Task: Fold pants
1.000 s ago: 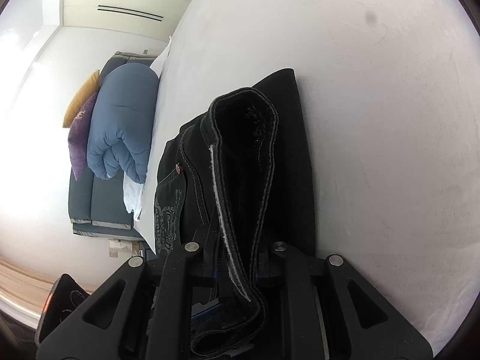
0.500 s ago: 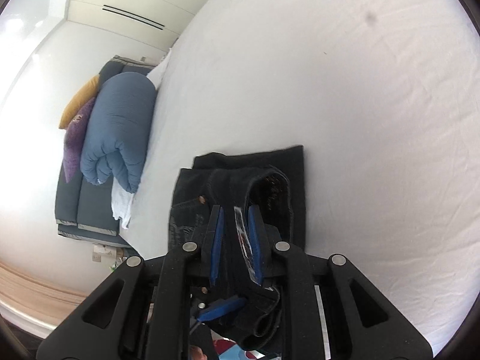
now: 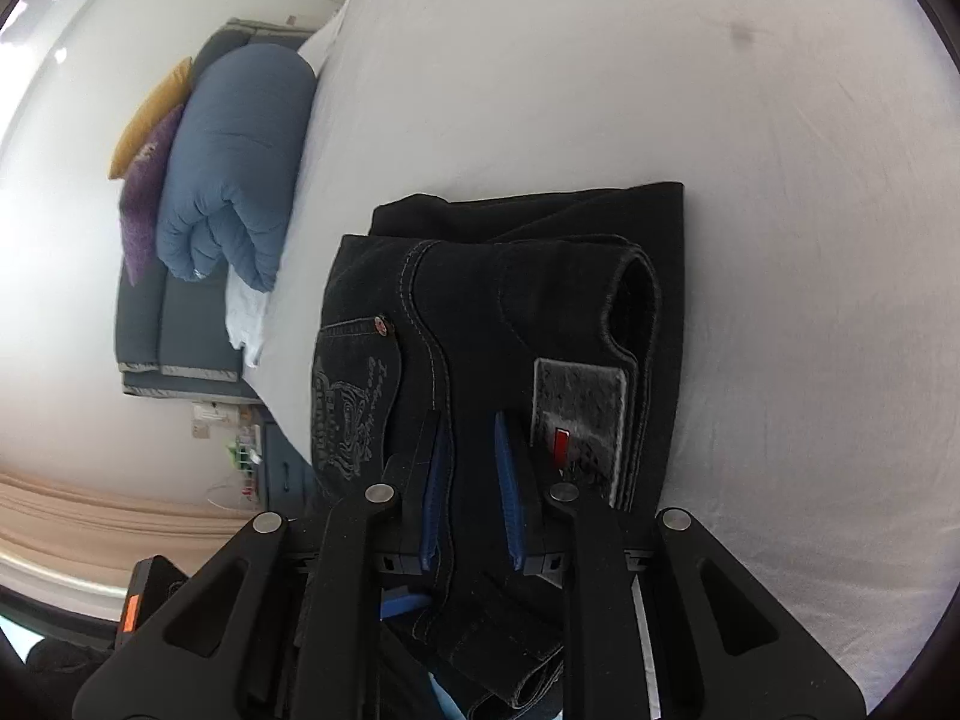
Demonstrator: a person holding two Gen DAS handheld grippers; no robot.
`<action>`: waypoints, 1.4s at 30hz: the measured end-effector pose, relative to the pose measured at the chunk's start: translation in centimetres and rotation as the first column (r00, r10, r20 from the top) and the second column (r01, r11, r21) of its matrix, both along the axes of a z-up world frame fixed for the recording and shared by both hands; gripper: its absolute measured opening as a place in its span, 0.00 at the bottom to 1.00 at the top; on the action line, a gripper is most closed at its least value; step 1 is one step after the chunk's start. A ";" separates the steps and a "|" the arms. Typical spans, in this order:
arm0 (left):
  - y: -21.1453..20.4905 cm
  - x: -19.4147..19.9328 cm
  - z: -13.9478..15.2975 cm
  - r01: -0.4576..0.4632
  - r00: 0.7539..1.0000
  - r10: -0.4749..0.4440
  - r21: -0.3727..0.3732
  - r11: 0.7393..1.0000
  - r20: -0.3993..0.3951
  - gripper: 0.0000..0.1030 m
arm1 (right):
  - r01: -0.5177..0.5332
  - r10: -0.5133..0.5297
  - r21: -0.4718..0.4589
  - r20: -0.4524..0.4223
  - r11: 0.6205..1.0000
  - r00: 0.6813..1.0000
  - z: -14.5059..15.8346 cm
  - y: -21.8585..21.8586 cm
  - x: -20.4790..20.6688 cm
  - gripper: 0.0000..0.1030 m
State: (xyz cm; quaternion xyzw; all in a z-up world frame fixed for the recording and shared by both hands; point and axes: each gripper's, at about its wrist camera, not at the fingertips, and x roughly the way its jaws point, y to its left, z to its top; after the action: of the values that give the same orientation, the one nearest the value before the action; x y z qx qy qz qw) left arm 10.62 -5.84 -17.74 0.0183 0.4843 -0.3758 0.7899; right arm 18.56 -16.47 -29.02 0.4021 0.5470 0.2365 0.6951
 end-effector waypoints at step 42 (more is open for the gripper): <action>11.5 16.2 -2.8 -0.190 0.972 0.170 -0.121 0.974 -0.161 0.00 | 0.065 -0.072 0.185 0.034 0.981 0.997 -3.9 2.4 -14.9 0.12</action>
State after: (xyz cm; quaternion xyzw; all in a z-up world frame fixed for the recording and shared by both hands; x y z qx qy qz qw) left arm 26.77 5.68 -20.59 -0.1079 0.5150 -0.3350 0.7816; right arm 3.64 -14.03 -32.96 0.4783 0.4946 0.2699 0.6737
